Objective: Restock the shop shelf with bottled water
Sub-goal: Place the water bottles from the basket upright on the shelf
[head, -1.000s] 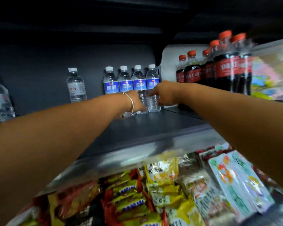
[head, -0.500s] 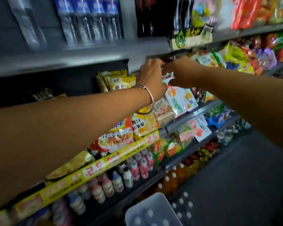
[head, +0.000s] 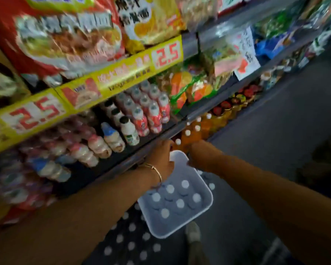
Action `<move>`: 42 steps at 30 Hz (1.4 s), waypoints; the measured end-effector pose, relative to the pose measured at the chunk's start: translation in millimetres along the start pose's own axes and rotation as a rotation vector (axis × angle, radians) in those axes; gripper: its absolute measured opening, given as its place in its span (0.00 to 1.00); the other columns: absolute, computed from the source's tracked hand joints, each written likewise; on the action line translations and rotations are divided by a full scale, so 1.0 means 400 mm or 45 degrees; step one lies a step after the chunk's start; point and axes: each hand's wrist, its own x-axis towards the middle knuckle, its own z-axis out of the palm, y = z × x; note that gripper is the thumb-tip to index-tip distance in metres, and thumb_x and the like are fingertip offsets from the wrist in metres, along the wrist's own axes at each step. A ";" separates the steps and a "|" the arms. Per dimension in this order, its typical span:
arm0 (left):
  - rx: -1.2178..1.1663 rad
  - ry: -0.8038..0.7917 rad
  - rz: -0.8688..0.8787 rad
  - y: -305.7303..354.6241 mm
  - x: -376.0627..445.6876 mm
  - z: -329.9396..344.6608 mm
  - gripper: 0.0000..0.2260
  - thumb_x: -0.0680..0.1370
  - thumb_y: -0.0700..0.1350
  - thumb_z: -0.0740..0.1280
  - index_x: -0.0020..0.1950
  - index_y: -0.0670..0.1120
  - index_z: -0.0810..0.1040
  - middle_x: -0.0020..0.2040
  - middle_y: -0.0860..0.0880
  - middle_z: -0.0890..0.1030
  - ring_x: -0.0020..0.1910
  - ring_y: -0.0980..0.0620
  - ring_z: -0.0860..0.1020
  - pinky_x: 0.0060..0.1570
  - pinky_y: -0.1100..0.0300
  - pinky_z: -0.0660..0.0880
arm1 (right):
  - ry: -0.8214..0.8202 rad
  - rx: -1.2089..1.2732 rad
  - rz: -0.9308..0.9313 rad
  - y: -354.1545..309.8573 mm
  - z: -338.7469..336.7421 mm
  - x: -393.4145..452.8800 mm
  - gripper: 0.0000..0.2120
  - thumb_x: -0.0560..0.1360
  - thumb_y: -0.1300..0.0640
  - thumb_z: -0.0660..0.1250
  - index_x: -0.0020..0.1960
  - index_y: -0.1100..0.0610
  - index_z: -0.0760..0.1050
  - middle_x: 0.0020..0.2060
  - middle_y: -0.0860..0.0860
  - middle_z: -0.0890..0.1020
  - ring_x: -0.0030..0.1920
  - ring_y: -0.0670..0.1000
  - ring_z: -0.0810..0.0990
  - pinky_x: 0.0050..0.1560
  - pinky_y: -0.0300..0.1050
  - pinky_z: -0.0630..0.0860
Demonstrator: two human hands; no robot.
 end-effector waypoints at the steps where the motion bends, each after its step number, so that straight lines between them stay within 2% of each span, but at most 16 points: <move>1: -0.015 -0.053 -0.036 -0.040 0.012 0.046 0.23 0.75 0.37 0.65 0.69 0.41 0.65 0.68 0.42 0.67 0.67 0.43 0.67 0.63 0.54 0.66 | -0.073 0.028 0.028 0.007 0.068 0.019 0.23 0.76 0.56 0.64 0.70 0.57 0.67 0.68 0.57 0.71 0.67 0.58 0.69 0.63 0.48 0.67; 4: -0.046 -0.149 -0.100 -0.142 0.044 0.171 0.25 0.75 0.38 0.66 0.70 0.41 0.63 0.69 0.42 0.65 0.69 0.44 0.66 0.66 0.52 0.65 | -0.257 0.124 0.086 0.031 0.253 0.071 0.29 0.78 0.54 0.63 0.75 0.55 0.55 0.73 0.55 0.63 0.72 0.54 0.62 0.67 0.43 0.58; 8: 0.050 -0.185 -0.148 -0.230 0.077 0.297 0.23 0.75 0.40 0.66 0.69 0.45 0.64 0.68 0.45 0.67 0.67 0.46 0.67 0.66 0.51 0.66 | -0.352 0.187 0.235 0.050 0.417 0.138 0.34 0.74 0.55 0.68 0.73 0.62 0.55 0.69 0.59 0.68 0.69 0.57 0.67 0.68 0.46 0.62; 11: 0.090 -0.191 -0.138 -0.272 0.098 0.351 0.20 0.76 0.41 0.65 0.67 0.47 0.65 0.66 0.46 0.67 0.67 0.46 0.67 0.66 0.51 0.66 | -0.363 0.206 0.369 0.060 0.492 0.171 0.38 0.74 0.54 0.69 0.74 0.64 0.52 0.70 0.59 0.66 0.71 0.57 0.65 0.70 0.48 0.61; 15: 0.046 -0.193 -0.118 -0.308 0.122 0.385 0.19 0.76 0.37 0.64 0.66 0.46 0.67 0.64 0.45 0.68 0.65 0.46 0.67 0.65 0.51 0.68 | -0.294 0.350 0.522 0.080 0.547 0.210 0.36 0.72 0.56 0.71 0.73 0.56 0.56 0.69 0.55 0.68 0.70 0.56 0.67 0.67 0.48 0.66; 19: -0.012 -0.176 -0.134 -0.325 0.130 0.393 0.19 0.75 0.35 0.63 0.65 0.46 0.67 0.63 0.46 0.69 0.64 0.47 0.68 0.64 0.52 0.69 | -0.282 0.453 0.568 0.084 0.561 0.241 0.40 0.67 0.57 0.75 0.74 0.50 0.59 0.69 0.53 0.69 0.68 0.55 0.70 0.66 0.49 0.70; 24: 0.028 -0.186 -0.142 -0.320 0.131 0.381 0.20 0.75 0.36 0.65 0.66 0.46 0.66 0.64 0.46 0.69 0.64 0.47 0.69 0.64 0.54 0.71 | -0.287 0.374 0.562 0.071 0.540 0.248 0.34 0.67 0.56 0.76 0.70 0.51 0.66 0.67 0.53 0.71 0.67 0.56 0.70 0.66 0.51 0.70; 28: 0.139 -0.275 -0.106 -0.288 0.129 0.336 0.22 0.75 0.38 0.65 0.68 0.47 0.65 0.66 0.46 0.67 0.65 0.46 0.68 0.64 0.53 0.69 | -0.251 0.368 0.525 0.065 0.465 0.222 0.32 0.67 0.54 0.76 0.68 0.54 0.67 0.64 0.54 0.73 0.65 0.57 0.72 0.64 0.52 0.72; 32: 0.253 -0.363 -0.074 -0.228 0.122 0.252 0.25 0.75 0.41 0.66 0.70 0.47 0.63 0.67 0.45 0.67 0.67 0.45 0.67 0.65 0.51 0.67 | -0.291 0.331 0.378 0.038 0.303 0.178 0.29 0.69 0.53 0.73 0.68 0.54 0.68 0.62 0.54 0.74 0.60 0.56 0.76 0.59 0.50 0.76; 36: 0.261 -0.320 -0.025 -0.115 0.095 0.095 0.24 0.73 0.41 0.68 0.68 0.45 0.66 0.67 0.46 0.68 0.67 0.47 0.68 0.65 0.57 0.66 | -0.174 0.420 0.312 0.002 0.085 0.103 0.29 0.64 0.53 0.78 0.62 0.56 0.73 0.53 0.52 0.77 0.50 0.53 0.79 0.43 0.41 0.79; 37: 0.259 -0.297 -0.015 -0.085 0.088 0.053 0.22 0.73 0.40 0.68 0.66 0.44 0.69 0.65 0.44 0.70 0.65 0.45 0.70 0.63 0.56 0.68 | -0.135 0.442 0.283 -0.008 0.025 0.081 0.29 0.63 0.53 0.78 0.61 0.56 0.73 0.53 0.52 0.78 0.51 0.52 0.79 0.43 0.39 0.77; 39: 0.206 -0.269 0.022 -0.018 0.070 -0.040 0.12 0.70 0.37 0.67 0.54 0.40 0.75 0.56 0.38 0.77 0.59 0.38 0.75 0.52 0.50 0.72 | -0.101 0.488 0.232 -0.030 -0.103 0.029 0.26 0.64 0.54 0.77 0.59 0.55 0.73 0.53 0.52 0.78 0.53 0.52 0.78 0.43 0.37 0.73; 41: 0.122 -0.223 0.076 0.048 0.047 -0.135 0.07 0.69 0.34 0.66 0.46 0.37 0.75 0.48 0.33 0.78 0.53 0.35 0.77 0.42 0.50 0.70 | -0.064 0.478 0.173 -0.058 -0.237 -0.022 0.15 0.65 0.54 0.76 0.47 0.54 0.75 0.42 0.51 0.78 0.42 0.50 0.78 0.35 0.33 0.72; 42: 0.111 -0.190 0.117 0.085 0.029 -0.190 0.08 0.70 0.35 0.67 0.48 0.37 0.76 0.49 0.34 0.79 0.53 0.37 0.77 0.41 0.54 0.68 | -0.047 0.466 0.149 -0.074 -0.305 -0.050 0.12 0.65 0.54 0.76 0.41 0.55 0.74 0.37 0.50 0.77 0.37 0.49 0.77 0.31 0.33 0.71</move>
